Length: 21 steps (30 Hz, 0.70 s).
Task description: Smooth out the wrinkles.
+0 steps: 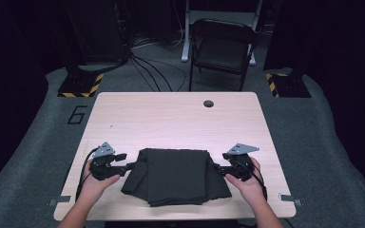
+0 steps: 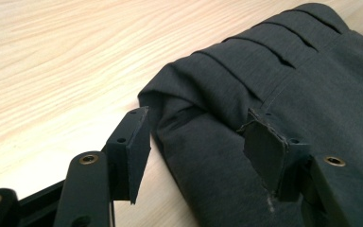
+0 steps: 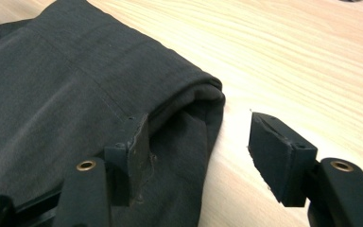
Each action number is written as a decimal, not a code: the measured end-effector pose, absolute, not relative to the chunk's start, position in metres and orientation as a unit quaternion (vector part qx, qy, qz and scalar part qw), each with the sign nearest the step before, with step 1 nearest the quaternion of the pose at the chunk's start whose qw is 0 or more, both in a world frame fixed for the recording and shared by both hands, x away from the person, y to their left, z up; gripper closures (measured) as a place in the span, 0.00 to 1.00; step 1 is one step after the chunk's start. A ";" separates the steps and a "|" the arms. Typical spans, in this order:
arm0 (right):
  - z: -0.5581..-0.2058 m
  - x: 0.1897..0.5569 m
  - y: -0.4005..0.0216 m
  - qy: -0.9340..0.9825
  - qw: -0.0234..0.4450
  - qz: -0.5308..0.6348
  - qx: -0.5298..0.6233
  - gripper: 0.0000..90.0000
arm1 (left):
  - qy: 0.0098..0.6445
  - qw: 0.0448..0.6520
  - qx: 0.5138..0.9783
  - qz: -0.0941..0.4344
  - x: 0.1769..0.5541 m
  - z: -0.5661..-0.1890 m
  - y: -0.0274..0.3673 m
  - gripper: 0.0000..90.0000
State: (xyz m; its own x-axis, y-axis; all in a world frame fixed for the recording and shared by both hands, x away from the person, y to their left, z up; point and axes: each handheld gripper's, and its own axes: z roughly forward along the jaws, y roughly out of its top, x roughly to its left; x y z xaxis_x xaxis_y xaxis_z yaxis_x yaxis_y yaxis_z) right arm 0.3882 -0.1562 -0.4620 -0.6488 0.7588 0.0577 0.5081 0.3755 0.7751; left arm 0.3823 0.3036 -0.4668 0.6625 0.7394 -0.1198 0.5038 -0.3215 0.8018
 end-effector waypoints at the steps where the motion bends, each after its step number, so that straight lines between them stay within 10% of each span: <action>1: -0.462 0.388 -0.156 0.814 0.156 0.401 0.389 0.43 | 0.388 0.435 0.801 0.136 0.382 -0.467 0.304 0.46; 21: -0.471 0.383 -0.172 0.811 0.155 0.390 0.409 0.43 | 0.420 0.431 0.788 0.131 0.378 -0.478 0.324 0.46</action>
